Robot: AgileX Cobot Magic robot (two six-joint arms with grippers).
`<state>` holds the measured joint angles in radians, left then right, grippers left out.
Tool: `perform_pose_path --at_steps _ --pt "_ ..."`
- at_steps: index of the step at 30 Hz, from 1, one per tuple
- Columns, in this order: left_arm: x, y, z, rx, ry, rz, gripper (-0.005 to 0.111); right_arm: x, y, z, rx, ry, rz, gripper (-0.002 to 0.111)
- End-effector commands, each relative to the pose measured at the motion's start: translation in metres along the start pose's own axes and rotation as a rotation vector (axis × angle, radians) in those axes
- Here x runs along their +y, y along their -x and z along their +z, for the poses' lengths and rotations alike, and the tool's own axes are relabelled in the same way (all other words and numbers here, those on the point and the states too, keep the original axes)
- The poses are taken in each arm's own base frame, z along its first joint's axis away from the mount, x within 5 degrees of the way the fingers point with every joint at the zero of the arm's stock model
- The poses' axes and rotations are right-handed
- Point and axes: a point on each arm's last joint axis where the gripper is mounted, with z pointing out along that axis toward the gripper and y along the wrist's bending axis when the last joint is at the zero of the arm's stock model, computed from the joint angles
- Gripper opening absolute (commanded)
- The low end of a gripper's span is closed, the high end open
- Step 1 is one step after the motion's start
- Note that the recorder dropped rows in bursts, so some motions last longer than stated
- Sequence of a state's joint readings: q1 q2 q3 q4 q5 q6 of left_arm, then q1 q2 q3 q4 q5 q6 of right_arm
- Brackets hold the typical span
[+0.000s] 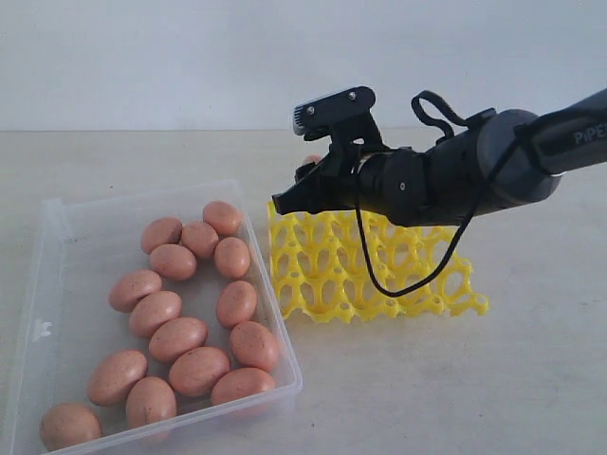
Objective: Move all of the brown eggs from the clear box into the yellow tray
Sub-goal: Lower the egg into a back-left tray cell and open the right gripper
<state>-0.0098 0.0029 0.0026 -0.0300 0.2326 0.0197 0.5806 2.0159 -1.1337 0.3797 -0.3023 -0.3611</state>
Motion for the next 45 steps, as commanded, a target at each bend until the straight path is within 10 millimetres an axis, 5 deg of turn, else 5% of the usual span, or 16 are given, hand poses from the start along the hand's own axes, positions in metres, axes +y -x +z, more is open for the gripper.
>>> perform_pose_path --at_steps 1,6,45 --pt "0.000 0.001 0.000 -0.007 -0.007 -0.004 -0.004 0.002 0.006 -0.003 -0.054 -0.013 0.096 0.000" --pt "0.000 0.001 0.000 -0.007 -0.007 -0.004 -0.004 0.007 0.005 -0.001 -0.063 0.023 0.266 0.000" --pt "0.000 0.001 0.000 -0.007 -0.007 -0.004 -0.004 0.021 -0.015 0.013 -0.055 0.036 0.231 0.000"
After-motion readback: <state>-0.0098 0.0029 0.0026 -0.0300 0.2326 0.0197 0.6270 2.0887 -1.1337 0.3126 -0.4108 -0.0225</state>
